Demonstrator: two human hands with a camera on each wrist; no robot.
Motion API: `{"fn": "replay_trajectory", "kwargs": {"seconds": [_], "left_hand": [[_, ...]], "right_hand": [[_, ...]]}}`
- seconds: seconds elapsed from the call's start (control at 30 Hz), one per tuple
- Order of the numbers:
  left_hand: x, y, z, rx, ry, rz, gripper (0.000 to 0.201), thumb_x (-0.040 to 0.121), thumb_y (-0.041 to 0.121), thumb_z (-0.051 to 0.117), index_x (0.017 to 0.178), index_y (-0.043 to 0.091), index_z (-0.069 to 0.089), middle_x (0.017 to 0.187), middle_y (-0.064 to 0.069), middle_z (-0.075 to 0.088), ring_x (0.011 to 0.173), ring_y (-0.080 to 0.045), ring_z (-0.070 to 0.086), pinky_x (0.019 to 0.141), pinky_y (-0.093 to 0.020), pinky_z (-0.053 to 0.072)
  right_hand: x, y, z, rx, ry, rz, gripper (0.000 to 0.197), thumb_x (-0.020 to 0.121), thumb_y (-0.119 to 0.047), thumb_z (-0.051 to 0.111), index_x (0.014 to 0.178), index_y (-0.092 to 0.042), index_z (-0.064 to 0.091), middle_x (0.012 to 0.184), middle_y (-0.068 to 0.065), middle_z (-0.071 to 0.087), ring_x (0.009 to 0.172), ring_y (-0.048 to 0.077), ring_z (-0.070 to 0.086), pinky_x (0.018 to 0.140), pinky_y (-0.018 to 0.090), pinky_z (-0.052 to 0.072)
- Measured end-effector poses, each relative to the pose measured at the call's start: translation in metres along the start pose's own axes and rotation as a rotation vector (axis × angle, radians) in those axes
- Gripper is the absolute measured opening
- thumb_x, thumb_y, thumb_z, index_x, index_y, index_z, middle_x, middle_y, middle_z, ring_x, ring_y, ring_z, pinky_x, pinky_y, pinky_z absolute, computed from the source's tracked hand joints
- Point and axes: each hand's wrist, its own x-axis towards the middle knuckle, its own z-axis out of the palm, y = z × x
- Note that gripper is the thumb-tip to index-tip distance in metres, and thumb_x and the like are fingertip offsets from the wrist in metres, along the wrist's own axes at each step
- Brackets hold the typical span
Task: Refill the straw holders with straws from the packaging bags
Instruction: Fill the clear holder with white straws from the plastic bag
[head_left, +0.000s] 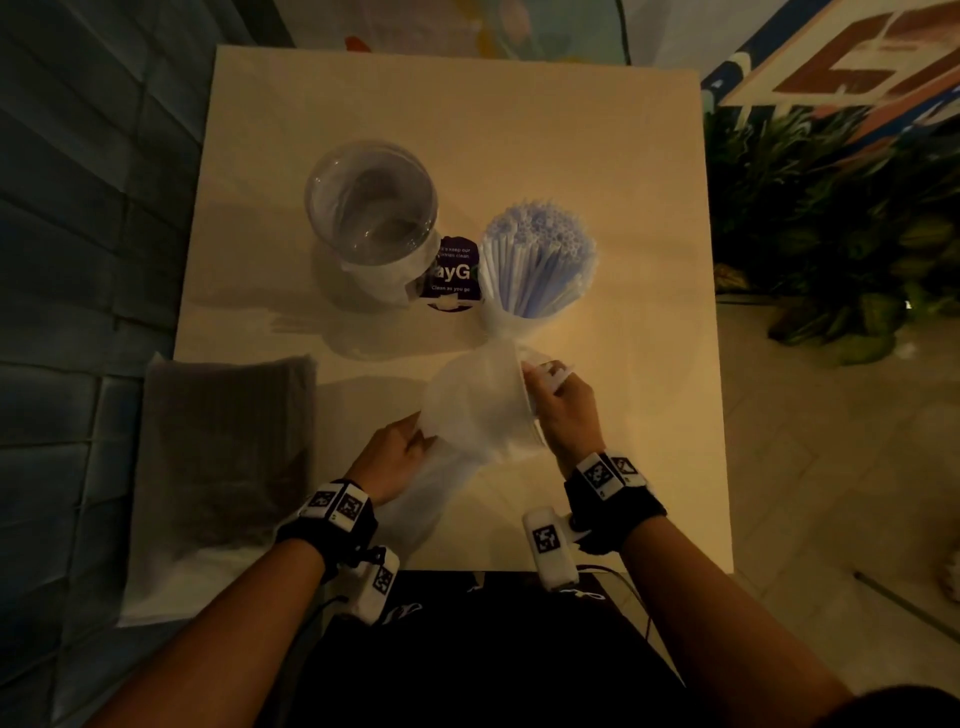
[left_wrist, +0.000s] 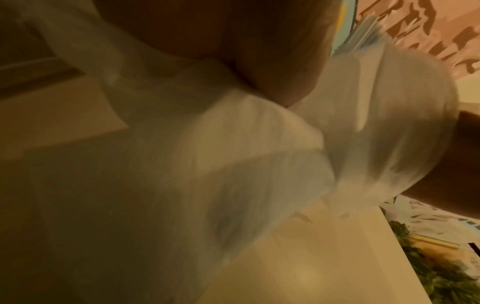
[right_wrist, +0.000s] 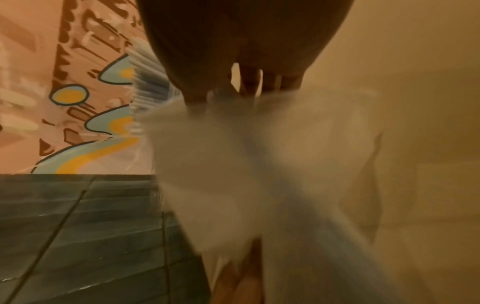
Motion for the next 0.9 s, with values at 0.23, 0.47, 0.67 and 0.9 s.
{"fn": "replay_trajectory", "kwargs": {"seconds": [0.23, 0.47, 0.67, 0.9], "left_hand": [[0.0, -0.002, 0.009, -0.031, 0.0, -0.008, 0.03, 0.102, 0.021, 0.046, 0.129, 0.021, 0.059, 0.124, -0.006, 0.065, 0.113, -0.024, 0.059, 0.085, -0.027, 0.041], [0.005, -0.013, 0.01, 0.068, -0.02, -0.046, 0.032, 0.102, 0.03, 0.047, 0.129, 0.019, 0.061, 0.125, -0.009, 0.066, 0.114, -0.03, 0.06, 0.085, -0.028, 0.043], [0.019, -0.016, 0.013, 0.219, -0.007, -0.069, 0.067, 0.087, 0.068, 0.031, 0.132, 0.026, 0.056, 0.123, -0.008, 0.067, 0.11, -0.033, 0.062, 0.092, -0.044, 0.051], [0.02, 0.002, 0.005, 0.274, 0.061, -0.149, 0.041, 0.095, 0.03, 0.053, 0.131, 0.012, 0.046, 0.13, -0.013, 0.058, 0.116, -0.036, 0.056, 0.095, -0.043, 0.046]], "right_hand": [[-0.003, 0.016, 0.025, -0.091, -0.115, 0.231, 0.029, 0.093, -0.038, 0.062, 0.091, -0.011, 0.072, 0.094, 0.009, 0.073, 0.085, 0.023, 0.068, 0.082, 0.046, 0.059], [0.001, -0.009, 0.016, 0.401, 0.091, 0.148, 0.041, 0.1, -0.033, 0.055, 0.066, -0.011, 0.053, 0.054, 0.004, 0.05, 0.05, 0.019, 0.048, 0.053, 0.032, 0.046], [0.011, -0.047, -0.01, 0.687, 0.273, 0.087, 0.048, 0.096, -0.043, 0.06, 0.057, -0.02, 0.042, 0.048, -0.004, 0.033, 0.044, 0.014, 0.029, 0.045, 0.026, 0.025], [-0.004, -0.113, -0.04, 0.769, 0.272, -0.187, 0.052, 0.102, -0.037, 0.05, 0.055, -0.022, 0.035, 0.049, -0.003, 0.026, 0.042, 0.014, 0.022, 0.045, 0.026, 0.021]]}}
